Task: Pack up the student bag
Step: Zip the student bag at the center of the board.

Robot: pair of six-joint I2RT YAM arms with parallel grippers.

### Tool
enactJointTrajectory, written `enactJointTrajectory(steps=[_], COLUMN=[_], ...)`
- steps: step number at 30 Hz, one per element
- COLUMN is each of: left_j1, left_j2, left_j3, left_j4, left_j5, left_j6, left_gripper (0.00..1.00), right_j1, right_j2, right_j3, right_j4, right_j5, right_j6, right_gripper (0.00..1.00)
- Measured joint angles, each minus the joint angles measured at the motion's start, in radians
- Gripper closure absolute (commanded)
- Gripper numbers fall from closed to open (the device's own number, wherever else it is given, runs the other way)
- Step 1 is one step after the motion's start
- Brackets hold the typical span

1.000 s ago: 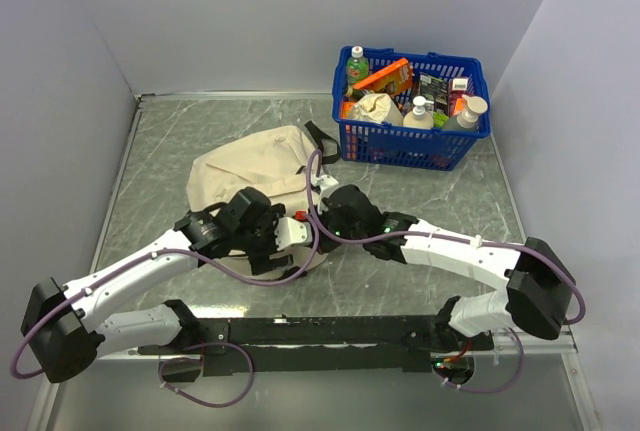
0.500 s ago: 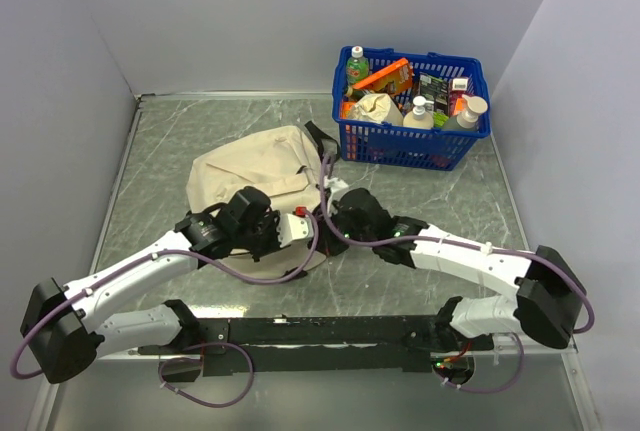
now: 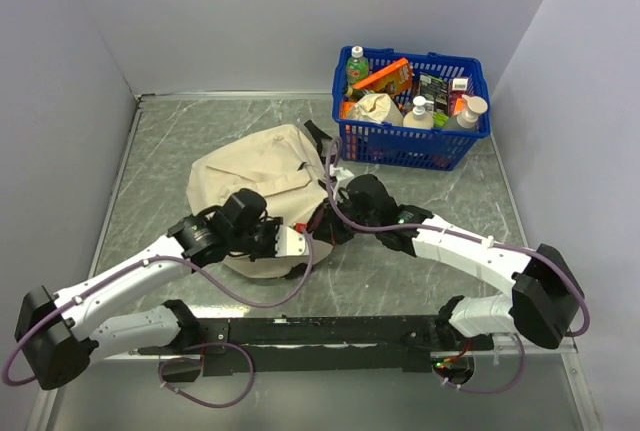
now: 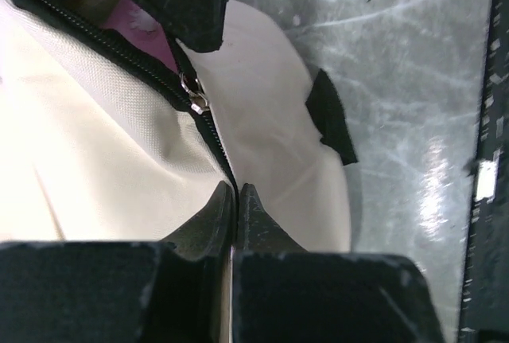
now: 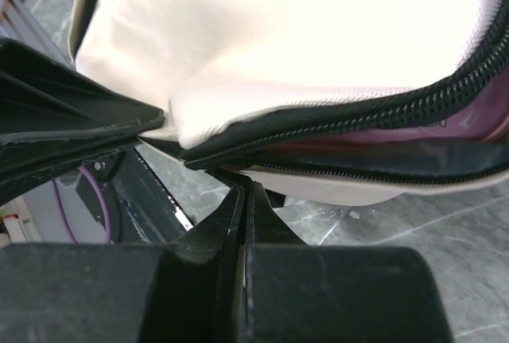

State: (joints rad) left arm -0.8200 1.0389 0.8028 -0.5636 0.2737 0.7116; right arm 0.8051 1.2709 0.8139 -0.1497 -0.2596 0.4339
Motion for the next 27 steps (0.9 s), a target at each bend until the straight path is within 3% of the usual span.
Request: enactJointTrajectory(steps=[5,9,19,27], left_j1=[0.004,0.039,0.043,0.066], left_j2=[-0.113,-0.209,-0.267,-0.286], left_j3=[-0.039,-0.069,-0.075,-0.057], left_j4=[-0.066,-0.224,-0.241,-0.355], left_j5=[-0.061,-0.122,-0.137,-0.159], left_j6=[0.069,0.100,0.117,0.143], left_gripper=[0.99,0.99,0.99,0.99], right_j1=[-0.025,-0.130,-0.126,-0.129], right_j2=[0.011,-0.014,-0.023,0.285], right_j3=[0.018,0.019,0.021,0.239], right_j4=[-0.014,-0.083,-0.077,-0.058], right_j5=[0.001,0.060,0.047,0.051], right_j6=[-0.021,-0.034,-0.036,-0.081], right_gripper=[1.00,1.00,1.00,1.00])
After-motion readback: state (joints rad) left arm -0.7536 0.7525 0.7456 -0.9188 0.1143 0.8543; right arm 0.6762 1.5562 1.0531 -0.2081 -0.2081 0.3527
